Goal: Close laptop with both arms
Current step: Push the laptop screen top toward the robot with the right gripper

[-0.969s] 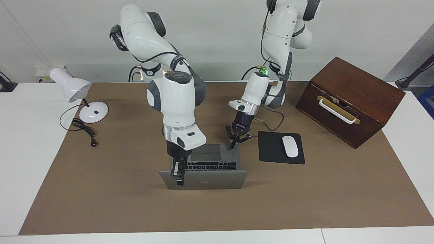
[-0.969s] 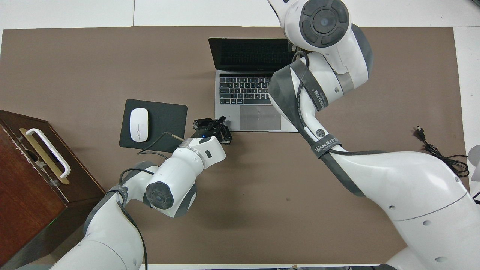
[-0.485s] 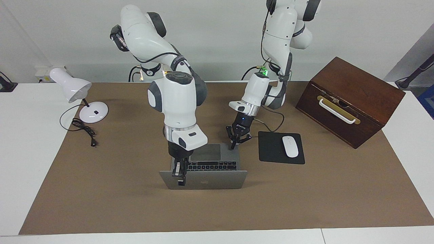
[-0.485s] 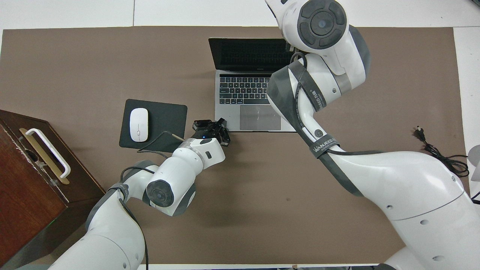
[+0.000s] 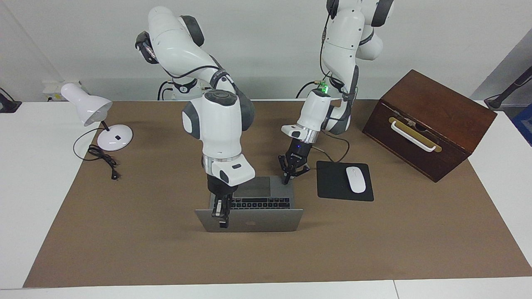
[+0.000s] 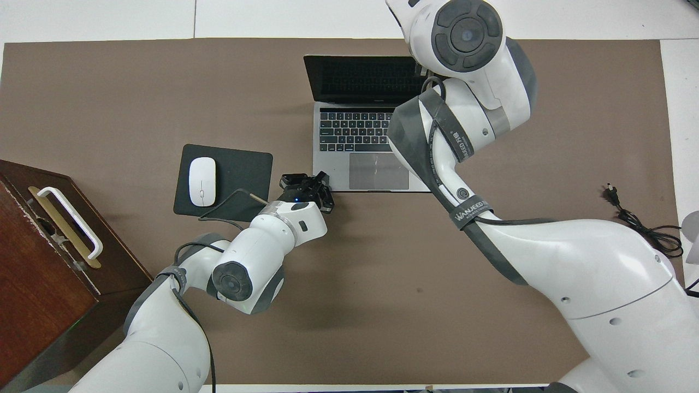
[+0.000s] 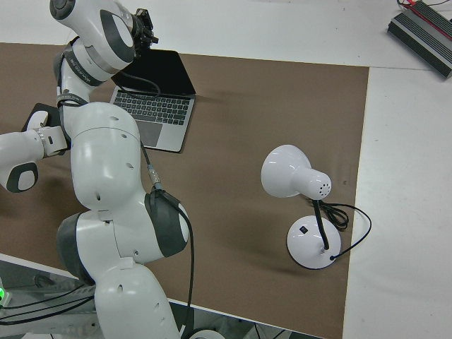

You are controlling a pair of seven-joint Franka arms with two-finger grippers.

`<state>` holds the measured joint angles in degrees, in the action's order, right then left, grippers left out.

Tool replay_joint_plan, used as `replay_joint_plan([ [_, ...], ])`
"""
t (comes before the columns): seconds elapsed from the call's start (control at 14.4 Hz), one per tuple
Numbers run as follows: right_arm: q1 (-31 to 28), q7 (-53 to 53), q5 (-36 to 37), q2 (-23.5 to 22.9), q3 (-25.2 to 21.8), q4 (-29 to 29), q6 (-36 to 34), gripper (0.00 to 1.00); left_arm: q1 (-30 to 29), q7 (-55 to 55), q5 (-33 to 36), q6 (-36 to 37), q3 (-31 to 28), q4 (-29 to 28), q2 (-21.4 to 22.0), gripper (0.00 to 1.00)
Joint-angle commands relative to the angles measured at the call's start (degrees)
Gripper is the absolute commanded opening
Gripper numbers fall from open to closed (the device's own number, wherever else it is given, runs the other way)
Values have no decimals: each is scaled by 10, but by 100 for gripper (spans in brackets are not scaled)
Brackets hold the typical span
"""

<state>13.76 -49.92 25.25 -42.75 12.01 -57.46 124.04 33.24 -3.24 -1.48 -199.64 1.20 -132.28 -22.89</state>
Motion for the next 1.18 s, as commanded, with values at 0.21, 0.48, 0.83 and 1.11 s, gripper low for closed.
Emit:
replay_joint_plan([
  [0.21, -3, 11, -40, 0, 5, -3, -5, 0, -7, -12, 10, -11, -2, -8, -19, 0],
  [0.48, -3, 11, -95, 2, 5, -3, -21, 0, -7, -12, 10, -11, -2, -8, -22, 0],
  [0.83, -4, 40, -147, 7, 5, -11, -46, 0, -5, -13, 10, -11, -2, -8, -28, 0],
  [1.11, -9, 109, -206, 9, 5, -41, -50, 0, -5, -13, 16, -11, -2, -11, -29, 0],
])
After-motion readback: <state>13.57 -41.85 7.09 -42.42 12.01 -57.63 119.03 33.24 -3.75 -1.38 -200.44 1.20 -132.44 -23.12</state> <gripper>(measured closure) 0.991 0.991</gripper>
